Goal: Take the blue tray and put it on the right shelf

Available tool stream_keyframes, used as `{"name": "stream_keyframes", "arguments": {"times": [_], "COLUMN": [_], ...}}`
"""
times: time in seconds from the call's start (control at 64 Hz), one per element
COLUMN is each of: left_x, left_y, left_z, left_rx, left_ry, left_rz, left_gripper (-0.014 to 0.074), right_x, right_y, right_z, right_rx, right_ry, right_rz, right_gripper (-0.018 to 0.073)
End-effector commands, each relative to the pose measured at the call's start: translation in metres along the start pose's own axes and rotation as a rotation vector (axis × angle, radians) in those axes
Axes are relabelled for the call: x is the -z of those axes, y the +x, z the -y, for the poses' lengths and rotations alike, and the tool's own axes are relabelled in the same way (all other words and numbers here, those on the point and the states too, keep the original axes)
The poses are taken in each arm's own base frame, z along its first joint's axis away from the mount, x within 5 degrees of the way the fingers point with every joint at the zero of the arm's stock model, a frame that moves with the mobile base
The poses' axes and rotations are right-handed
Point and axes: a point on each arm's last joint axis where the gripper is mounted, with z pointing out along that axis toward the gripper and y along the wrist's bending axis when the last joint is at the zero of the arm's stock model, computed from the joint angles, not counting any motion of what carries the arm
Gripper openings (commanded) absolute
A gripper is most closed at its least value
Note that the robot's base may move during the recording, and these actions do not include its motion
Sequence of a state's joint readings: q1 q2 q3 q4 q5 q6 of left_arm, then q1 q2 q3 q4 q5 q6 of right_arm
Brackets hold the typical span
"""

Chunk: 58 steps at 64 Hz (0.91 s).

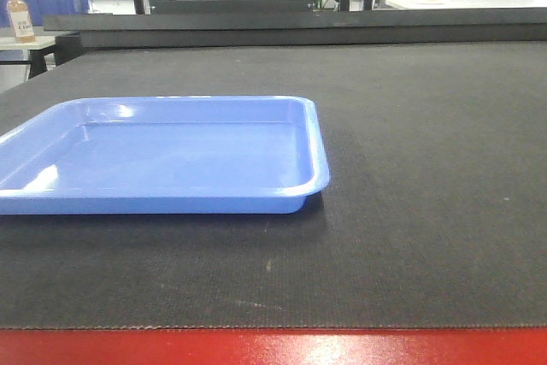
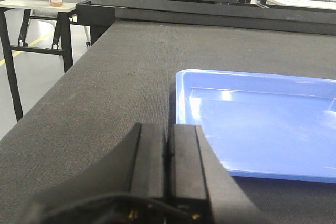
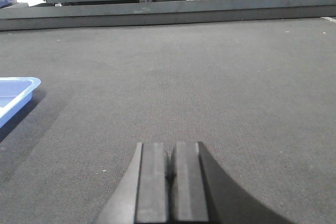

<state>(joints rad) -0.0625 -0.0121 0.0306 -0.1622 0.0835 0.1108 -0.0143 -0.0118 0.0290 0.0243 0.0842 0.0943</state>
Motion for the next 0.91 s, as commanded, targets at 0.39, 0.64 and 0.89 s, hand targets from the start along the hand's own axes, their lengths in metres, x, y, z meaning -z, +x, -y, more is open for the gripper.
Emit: {"name": "stream_keyframes", "arguments": {"times": [0.39,0.64,0.89], "left_x": [0.000,0.001,0.010], "left_y": [0.000,-0.007,-0.050], "left_z": [-0.001,-0.002,0.000], "left_rx": [0.004,0.004,0.031], "left_ry": [-0.005,-0.015,-0.007], "left_rz": [0.080,0.159,0.295], "left_gripper": [-0.0048,-0.0048,-0.0048], "right_x": [0.003,0.004,0.013], "right_y": [-0.016,-0.018,-0.056], "right_z": [-0.002,-0.002,-0.006], "right_rx": [0.022,0.022,0.010], "right_ry": [-0.012,-0.014,-0.035], "right_rz": [0.125,0.149,0.333], "right_gripper": [0.0056,0.0056,0.0056]}}
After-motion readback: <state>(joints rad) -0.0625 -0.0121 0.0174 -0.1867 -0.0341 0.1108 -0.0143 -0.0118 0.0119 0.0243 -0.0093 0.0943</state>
